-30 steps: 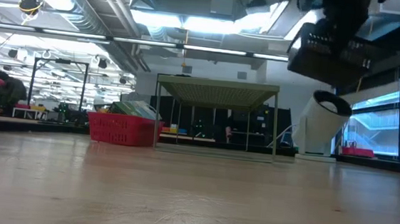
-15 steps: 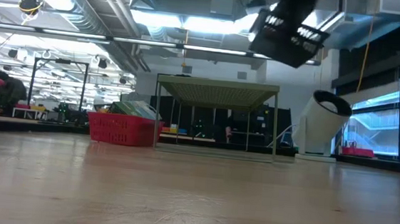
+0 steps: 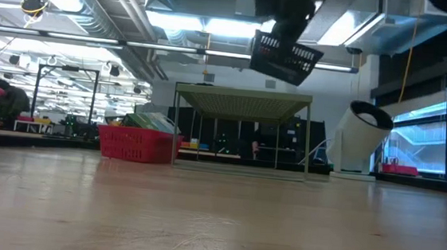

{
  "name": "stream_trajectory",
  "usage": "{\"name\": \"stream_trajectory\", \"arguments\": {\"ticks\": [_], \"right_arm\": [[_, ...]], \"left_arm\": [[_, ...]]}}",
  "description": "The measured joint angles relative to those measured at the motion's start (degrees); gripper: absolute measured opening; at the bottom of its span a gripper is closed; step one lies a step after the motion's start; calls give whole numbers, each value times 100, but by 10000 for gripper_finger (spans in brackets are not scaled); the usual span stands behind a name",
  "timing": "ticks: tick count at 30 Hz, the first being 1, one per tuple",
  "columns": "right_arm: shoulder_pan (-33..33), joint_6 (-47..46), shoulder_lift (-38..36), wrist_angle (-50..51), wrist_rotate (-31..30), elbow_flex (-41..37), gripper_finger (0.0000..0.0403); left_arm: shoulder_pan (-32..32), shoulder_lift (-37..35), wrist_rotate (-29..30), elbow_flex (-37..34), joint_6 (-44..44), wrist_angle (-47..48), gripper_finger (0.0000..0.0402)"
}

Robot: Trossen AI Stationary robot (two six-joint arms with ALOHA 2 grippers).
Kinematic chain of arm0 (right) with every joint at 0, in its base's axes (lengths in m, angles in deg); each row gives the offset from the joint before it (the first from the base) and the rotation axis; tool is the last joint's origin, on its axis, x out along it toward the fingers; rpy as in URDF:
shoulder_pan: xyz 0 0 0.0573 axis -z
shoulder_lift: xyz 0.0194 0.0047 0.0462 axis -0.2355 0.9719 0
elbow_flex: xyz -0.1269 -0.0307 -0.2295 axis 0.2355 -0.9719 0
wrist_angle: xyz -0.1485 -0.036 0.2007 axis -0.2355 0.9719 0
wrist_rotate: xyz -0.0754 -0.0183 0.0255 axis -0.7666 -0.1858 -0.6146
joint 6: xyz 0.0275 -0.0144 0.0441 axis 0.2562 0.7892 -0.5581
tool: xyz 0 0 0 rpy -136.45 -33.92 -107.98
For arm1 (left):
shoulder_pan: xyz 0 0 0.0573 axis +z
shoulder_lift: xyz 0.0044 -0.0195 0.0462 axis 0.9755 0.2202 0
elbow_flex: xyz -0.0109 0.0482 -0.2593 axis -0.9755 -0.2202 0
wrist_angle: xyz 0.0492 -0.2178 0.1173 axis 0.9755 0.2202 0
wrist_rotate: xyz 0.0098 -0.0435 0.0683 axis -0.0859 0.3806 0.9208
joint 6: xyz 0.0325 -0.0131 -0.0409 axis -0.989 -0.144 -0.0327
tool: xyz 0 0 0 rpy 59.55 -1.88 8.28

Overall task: Pick & Place Office Desk Supplies
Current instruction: Put the black bin on the shelf

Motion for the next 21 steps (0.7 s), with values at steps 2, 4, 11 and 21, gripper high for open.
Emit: {"name": "stream_trajectory", "arguments": {"ticks": [2,4,11,21], "right_arm": [[65,80,216,46,-1,273,0],[113,114,404,46,-3,532,0],[242,292,809,-61,3,875,0],[406,657,953,-468,-93,874,0]], "left_arm": [[0,2,2,0,-45,22,127],[0,2,4,0,-44,66,127],[0,2,-1,-2,86,256,127],[0,4,-27,-2,149,254,127]]}}
